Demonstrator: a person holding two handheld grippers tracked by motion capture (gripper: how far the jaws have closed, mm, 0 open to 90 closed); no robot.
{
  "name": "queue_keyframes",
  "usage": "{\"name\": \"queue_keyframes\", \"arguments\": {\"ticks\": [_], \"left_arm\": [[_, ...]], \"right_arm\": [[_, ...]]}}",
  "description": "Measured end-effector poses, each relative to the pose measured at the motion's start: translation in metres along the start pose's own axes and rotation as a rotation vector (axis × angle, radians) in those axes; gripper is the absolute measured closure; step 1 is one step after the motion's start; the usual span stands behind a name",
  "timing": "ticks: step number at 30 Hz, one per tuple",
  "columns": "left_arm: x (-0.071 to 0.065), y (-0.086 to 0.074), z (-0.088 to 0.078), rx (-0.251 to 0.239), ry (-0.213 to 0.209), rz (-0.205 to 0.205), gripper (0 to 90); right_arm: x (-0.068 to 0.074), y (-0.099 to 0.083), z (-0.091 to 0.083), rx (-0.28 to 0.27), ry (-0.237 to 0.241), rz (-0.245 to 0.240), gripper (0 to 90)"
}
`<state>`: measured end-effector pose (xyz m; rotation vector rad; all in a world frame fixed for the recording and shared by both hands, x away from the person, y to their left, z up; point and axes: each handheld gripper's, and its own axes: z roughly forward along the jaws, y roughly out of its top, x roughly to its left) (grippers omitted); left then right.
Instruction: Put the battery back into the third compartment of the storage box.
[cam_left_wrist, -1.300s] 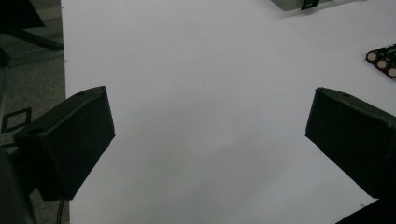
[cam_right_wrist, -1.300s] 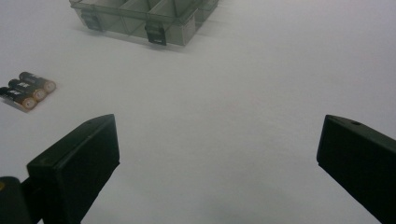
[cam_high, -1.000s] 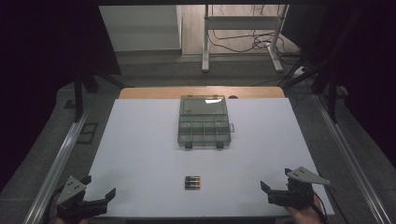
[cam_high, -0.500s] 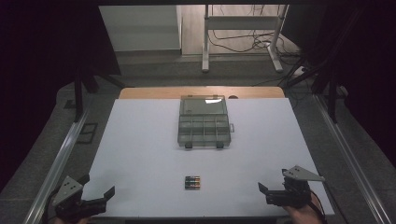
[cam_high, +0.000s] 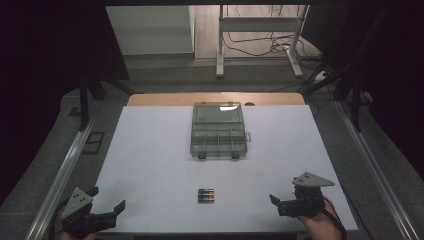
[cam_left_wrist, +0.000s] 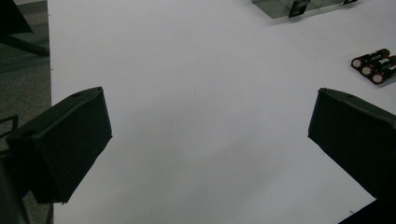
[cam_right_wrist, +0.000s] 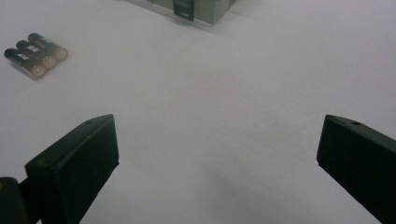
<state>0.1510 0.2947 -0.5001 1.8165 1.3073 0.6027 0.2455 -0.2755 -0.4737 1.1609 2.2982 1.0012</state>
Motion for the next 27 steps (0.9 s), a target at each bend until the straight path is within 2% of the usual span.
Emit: {"name": "queue_keyframes", "arguments": {"ticks": [3,11,18,27], "left_arm": [[0.0,0.0,0.0,0.0,-0.003,-0.003,0.2],[0.001,0.001,0.001,0.001,-0.006,-0.004,0.3],[0.001,0.001,0.002,0.004,-0.008,-0.002,0.5],[0.001,0.002,0.003,0.005,-0.008,-0.002,0.5]], "right_arm": [[0.003,0.007,0.005,0.024,0.014,-0.025,0.0],[0.006,0.019,0.013,0.015,0.043,-0.033,0.0],[0.014,0.035,0.028,0.021,0.108,-0.036,0.0],[0.017,0.044,0.039,0.036,0.121,-0.049,0.0]]}}
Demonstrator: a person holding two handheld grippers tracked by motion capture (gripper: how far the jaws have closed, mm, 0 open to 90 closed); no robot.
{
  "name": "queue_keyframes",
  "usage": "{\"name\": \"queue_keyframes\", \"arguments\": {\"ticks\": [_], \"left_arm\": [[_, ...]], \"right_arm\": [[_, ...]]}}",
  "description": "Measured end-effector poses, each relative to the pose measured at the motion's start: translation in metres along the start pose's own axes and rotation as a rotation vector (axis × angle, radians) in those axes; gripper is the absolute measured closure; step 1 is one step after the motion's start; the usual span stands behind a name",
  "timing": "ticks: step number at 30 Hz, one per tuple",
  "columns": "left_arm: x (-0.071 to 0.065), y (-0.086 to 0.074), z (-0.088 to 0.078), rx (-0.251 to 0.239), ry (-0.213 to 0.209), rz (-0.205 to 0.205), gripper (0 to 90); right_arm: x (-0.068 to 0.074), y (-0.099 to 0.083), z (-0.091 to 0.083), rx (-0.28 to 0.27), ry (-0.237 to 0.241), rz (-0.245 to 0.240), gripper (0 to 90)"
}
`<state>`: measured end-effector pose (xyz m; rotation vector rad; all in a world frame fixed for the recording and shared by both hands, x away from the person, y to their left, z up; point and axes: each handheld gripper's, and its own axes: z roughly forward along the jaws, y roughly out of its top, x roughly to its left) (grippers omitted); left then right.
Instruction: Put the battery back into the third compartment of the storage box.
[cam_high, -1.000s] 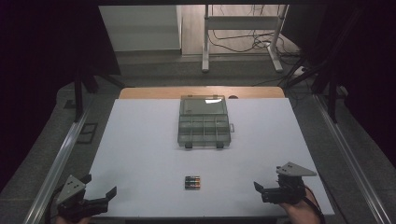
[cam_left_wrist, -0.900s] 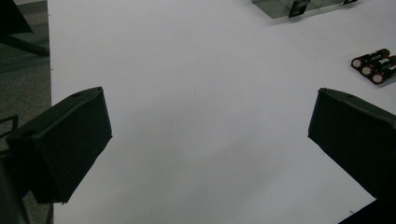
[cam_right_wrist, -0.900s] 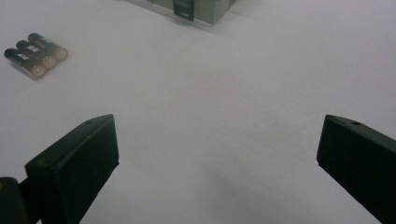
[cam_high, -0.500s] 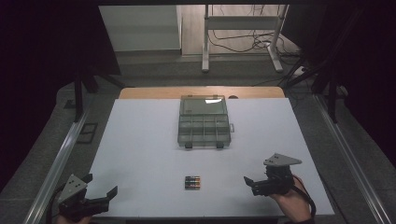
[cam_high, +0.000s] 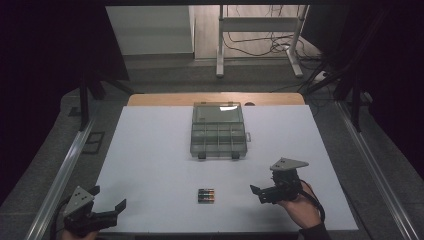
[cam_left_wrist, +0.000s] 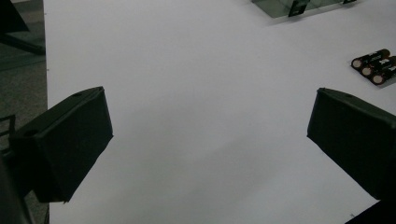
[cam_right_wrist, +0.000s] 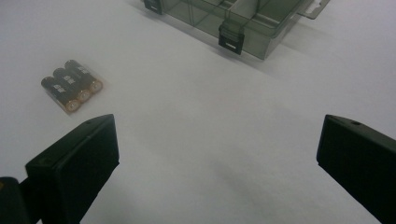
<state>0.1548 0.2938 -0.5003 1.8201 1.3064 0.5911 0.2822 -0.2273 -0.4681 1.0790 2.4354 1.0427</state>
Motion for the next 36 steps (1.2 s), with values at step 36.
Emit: {"name": "queue_keyframes", "arguments": {"ticks": [36], "left_arm": [[-0.001,0.002,0.002,0.005,-0.007,0.016,0.0]], "right_arm": [[0.033,0.057,0.059,0.18,0.107,-0.135,17.2]]}}
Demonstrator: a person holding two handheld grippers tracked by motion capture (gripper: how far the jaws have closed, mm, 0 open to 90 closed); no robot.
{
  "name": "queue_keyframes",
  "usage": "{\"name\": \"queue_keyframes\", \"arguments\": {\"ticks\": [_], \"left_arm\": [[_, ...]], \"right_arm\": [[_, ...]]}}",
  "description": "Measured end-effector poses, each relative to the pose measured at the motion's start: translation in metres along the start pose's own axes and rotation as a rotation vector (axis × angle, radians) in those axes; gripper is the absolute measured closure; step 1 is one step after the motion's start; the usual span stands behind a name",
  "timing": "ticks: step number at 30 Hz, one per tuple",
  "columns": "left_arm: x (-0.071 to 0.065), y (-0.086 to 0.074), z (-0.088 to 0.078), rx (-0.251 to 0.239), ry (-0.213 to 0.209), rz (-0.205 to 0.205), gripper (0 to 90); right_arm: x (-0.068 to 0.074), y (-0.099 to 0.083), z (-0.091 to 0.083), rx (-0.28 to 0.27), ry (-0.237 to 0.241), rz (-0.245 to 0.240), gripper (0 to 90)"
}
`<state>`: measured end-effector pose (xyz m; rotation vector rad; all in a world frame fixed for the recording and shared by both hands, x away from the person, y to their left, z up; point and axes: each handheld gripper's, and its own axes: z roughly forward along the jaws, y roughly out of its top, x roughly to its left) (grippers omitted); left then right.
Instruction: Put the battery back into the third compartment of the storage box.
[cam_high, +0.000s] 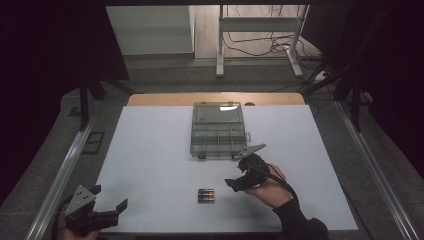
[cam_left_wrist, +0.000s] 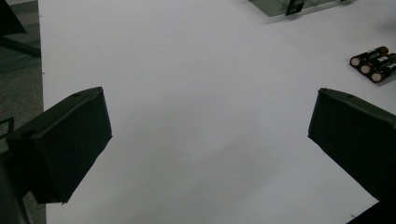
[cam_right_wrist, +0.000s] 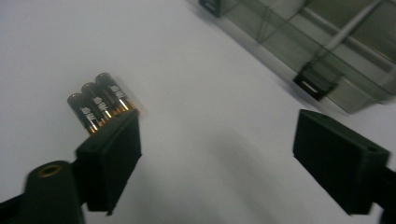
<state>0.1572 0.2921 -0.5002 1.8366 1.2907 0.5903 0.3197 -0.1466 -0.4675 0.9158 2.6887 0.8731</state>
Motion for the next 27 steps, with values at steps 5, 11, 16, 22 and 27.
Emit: {"name": "queue_keyframes", "arguments": {"ticks": [5,11,16,22,27], "left_arm": [[0.0,0.0,0.0,-0.001,-0.001,-0.001,0.0],[0.0,0.0,0.0,-0.001,-0.002,-0.001,0.0],[0.001,0.0,0.0,-0.001,-0.003,-0.001,0.0],[0.0,0.0,0.0,-0.001,-0.003,0.002,0.0],[0.0,0.0,0.0,-0.001,-0.004,0.004,0.1]], "right_arm": [[0.01,0.012,0.012,0.034,0.029,-0.057,29.3],[0.022,0.024,0.028,0.075,0.08,-0.101,41.2],[0.03,0.029,0.041,0.107,0.099,-0.13,50.3],[0.041,0.034,0.055,0.137,0.147,-0.183,61.4],[0.044,0.035,0.062,0.154,0.163,-0.199,63.8]]}}
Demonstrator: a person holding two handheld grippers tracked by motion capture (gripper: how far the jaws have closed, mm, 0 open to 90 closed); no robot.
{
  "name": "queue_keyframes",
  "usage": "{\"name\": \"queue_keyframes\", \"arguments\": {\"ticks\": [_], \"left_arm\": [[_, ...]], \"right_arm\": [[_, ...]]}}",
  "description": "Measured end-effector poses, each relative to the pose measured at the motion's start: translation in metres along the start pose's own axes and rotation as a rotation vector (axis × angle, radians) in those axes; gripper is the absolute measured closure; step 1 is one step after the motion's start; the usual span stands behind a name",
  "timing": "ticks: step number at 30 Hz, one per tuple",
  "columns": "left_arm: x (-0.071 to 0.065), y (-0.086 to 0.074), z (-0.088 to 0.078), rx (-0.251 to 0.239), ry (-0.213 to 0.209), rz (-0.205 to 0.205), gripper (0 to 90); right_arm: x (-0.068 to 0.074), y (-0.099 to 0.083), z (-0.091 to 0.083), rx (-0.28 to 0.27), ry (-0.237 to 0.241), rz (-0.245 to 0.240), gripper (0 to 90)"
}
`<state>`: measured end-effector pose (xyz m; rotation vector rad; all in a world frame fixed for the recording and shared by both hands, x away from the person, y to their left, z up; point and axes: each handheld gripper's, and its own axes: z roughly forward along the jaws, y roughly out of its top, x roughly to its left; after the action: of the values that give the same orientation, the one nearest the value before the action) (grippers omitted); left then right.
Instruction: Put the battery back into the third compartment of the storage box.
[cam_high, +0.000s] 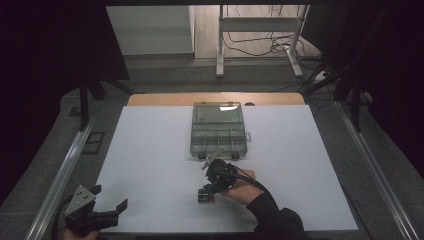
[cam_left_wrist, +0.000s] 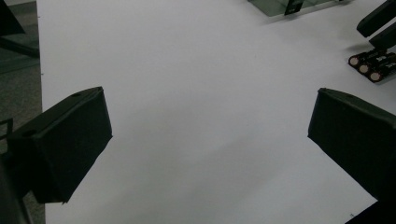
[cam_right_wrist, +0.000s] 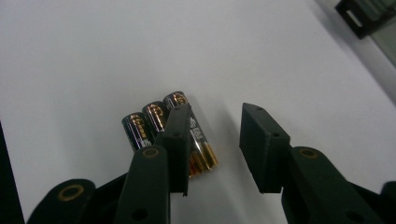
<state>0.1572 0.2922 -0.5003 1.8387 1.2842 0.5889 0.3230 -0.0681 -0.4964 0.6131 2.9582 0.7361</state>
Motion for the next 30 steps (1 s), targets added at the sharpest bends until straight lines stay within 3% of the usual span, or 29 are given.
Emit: {"name": "queue_keyframes", "arguments": {"ticks": [3,9,13,20,30], "left_arm": [[0.0,0.0,0.0,0.0,-0.001,-0.002,0.1],[0.0,0.0,0.0,0.0,-0.002,-0.002,0.2],[0.001,0.0,0.0,0.0,-0.003,-0.003,0.3],[0.001,0.0,0.0,0.002,0.001,-0.009,0.6],[0.001,0.0,0.001,0.006,0.004,-0.014,1.0]], "right_arm": [[0.001,0.003,0.005,0.009,0.019,-0.013,66.8],[0.002,0.002,0.015,0.048,-0.014,-0.045,75.8],[0.002,0.002,0.014,0.049,-0.01,-0.05,76.7],[0.0,0.0,0.001,-0.021,-0.023,-0.053,76.7],[-0.015,-0.008,-0.02,-0.082,-0.034,0.012,76.7]]}}
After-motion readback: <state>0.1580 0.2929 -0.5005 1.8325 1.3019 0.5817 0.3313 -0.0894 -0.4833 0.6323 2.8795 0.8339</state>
